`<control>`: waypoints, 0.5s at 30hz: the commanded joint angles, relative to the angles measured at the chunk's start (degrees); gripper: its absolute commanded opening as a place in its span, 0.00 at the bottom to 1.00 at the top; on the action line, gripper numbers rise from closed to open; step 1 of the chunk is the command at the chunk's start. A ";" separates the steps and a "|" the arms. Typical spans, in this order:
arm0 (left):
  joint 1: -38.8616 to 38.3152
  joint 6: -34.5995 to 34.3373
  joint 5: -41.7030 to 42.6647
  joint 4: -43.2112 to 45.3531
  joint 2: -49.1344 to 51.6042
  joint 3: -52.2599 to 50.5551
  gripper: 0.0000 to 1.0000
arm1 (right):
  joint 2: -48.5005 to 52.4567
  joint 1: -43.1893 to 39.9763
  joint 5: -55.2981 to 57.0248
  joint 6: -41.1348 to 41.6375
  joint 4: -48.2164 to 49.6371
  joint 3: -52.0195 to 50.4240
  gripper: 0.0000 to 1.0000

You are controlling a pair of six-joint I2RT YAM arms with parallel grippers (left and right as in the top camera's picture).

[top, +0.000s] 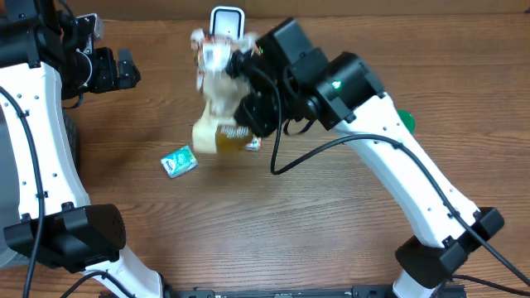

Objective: Scan the item barcode
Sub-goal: 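Carry the brown pouch forward to the scanner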

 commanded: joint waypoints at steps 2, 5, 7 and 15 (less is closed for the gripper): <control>-0.13 0.87 0.50 0.09 -0.20 0.28 0.99 | 4.44 0.61 28.09 -8.41 7.43 4.13 0.04; -0.13 0.87 0.50 0.09 -0.20 0.28 1.00 | 8.52 0.63 42.62 -13.68 15.43 3.98 0.04; -0.13 0.87 0.50 0.09 -0.20 0.28 1.00 | 12.22 0.35 50.42 -17.57 21.75 3.98 0.09; -0.13 0.87 0.50 0.09 -0.20 0.28 0.99 | 26.27 -3.78 64.04 -31.26 50.93 3.93 0.07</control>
